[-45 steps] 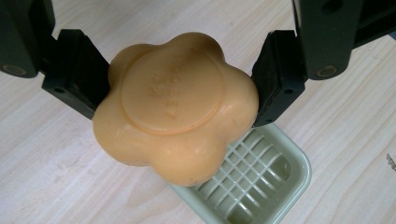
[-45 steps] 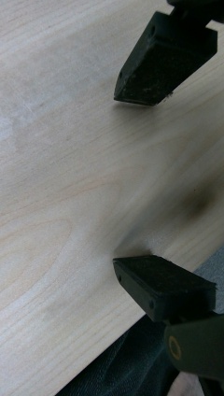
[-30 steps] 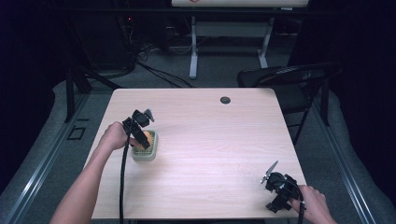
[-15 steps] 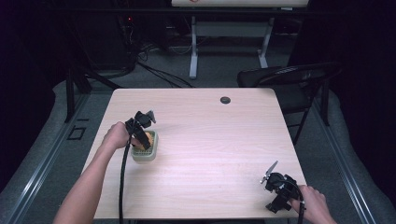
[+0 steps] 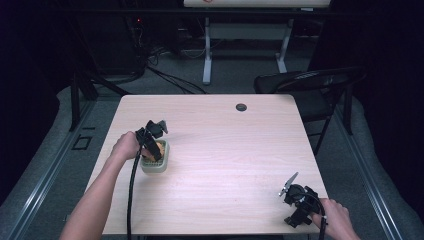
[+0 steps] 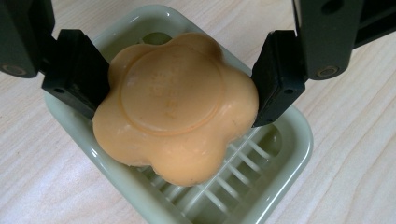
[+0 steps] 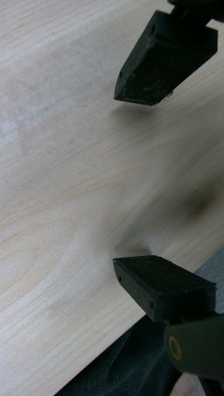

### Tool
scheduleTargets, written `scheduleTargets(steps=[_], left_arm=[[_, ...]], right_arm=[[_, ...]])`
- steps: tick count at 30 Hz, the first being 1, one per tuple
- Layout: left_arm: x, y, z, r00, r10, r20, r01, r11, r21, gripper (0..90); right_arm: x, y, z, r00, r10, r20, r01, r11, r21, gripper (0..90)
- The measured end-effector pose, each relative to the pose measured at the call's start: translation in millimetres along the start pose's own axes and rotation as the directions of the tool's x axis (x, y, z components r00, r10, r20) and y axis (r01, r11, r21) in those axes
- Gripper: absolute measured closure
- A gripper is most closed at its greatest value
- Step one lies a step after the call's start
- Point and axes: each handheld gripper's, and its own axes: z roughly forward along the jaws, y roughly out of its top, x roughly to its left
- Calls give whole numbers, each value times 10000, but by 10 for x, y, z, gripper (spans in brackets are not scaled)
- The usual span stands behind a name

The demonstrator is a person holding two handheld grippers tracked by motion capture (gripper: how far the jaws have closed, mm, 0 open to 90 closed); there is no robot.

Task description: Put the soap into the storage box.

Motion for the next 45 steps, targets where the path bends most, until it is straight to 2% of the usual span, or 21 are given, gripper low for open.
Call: scheduleTargets(steps=[1,9,12,14,15,17,19,25,26,30,35,37,39,40,42,45], left_arm=[[-3,2,5,9999,65,-114,-65,10000,-33,270],[-3,13,7,9995,306,-52,-306,9995,22,269],[-3,9,14,9996,253,-85,-254,9996,-109,267],[4,10,13,9997,234,-94,-234,9997,-46,266],[-1,10,16,9998,173,-74,-174,9998,-102,266],[3,14,8,9997,239,-96,-239,9997,-4,262],[0,16,9,9995,254,-191,-254,9997,10,231],[-10,19,13,9995,194,-234,-190,9997,160,154],[-7,20,4,9994,252,-225,-246,9993,282,155],[-23,11,-17,9996,234,-128,-231,9995,227,137],[-15,-8,-18,9996,209,-201,-204,9994,263,121],[-17,-20,-21,9992,231,-319,-225,9996,184,114],[-15,-23,-36,9987,266,-445,-253,9992,308,104],[-21,-30,-33,9983,169,-555,-158,9997,200,87],[-20,-35,-42,9972,217,-715,-199,9995,252,69],[-22,-51,-46,9970,205,-744,-191,9996,189,42]], right_arm=[[5,3,-5,10000,23,-3,-23,10000,42,157],[-1,12,-12,9999,-122,-20,122,9998,160,157],[1,15,-14,9998,-174,22,173,9997,191,156],[9,7,-2,10000,8,-8,-8,10000,36,158],[0,12,-12,10000,-95,9,95,9998,173,158],[13,4,-12,10000,-17,70,17,10000,53,158],[12,2,-20,9999,-110,133,109,9999,46,154],[8,-1,-10,10000,23,53,-24,10000,40,159],[11,-3,-20,10000,0,32,-1,10000,44,158],[18,-8,-35,9998,-16,185,18,10000,-78,158],[15,-10,-31,10000,47,82,-46,10000,-88,158],[14,-12,-33,10000,39,59,-39,10000,-88,157],[9,-11,-30,10000,39,51,-38,10000,-77,157],[-1,-5,-36,10000,-49,43,48,10000,63,158],[-1,-8,-25,10000,47,80,-47,10000,16,158],[-5,-11,-25,9999,74,79,-74,10000,29,159]])
